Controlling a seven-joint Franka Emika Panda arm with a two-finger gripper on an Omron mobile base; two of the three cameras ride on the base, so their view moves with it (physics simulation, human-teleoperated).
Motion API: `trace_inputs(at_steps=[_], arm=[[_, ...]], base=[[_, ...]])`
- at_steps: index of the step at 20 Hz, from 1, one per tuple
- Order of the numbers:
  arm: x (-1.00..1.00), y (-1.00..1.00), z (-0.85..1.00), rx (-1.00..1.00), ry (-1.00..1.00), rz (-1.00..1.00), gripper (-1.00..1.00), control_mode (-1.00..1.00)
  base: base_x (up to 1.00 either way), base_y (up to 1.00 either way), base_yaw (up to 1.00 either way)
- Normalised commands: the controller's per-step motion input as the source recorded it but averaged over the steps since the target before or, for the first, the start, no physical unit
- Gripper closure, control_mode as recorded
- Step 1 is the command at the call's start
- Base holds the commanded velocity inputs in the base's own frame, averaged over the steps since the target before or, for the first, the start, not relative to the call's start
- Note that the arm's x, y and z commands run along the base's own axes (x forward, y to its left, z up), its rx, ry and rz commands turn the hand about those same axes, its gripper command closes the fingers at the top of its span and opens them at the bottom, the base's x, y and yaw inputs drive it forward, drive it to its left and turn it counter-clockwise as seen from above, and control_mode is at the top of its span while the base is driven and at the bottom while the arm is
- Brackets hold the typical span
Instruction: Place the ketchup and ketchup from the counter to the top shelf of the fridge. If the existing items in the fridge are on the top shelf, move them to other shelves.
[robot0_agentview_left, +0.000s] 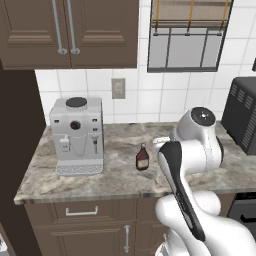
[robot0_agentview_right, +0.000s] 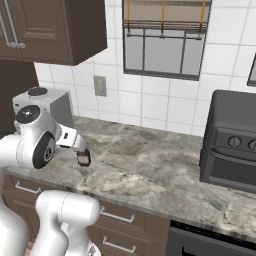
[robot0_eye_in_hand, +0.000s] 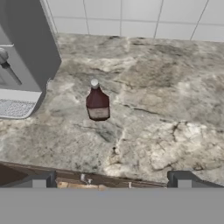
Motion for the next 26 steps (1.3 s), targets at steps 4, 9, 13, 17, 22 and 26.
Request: trace_inputs(at_steps=[4, 9, 13, 17, 22, 26], arm=[[0.55, 0.35, -0.48, 0.0, 0.02, 0.05, -1.0, -1.0], [0.22, 0.09, -0.51, 0.01, 0.08, 0.08, -1.0, -1.0], [0.21, 0.0, -0.3, 0.0, 0.06, 0.07, -1.0, -1.0], [0.27, 0.0, -0.11, 0.0, 0.02, 0.01, -1.0, -1.0], [0.4, 0.0, -0.02, 0.0, 0.0, 0.01, -1.0, -1.0], [0.45, 0.0, -0.01, 0.0, 0.0, 0.0, -1.0, -1.0]], base=[[0.0, 0.0, 0.0], [0.0, 0.0, 0.0], [0.0, 0.0, 0.0], [0.0, 0.0, 0.0], [0.0, 0.0, 0.0], [0.0, 0.0, 0.0]])
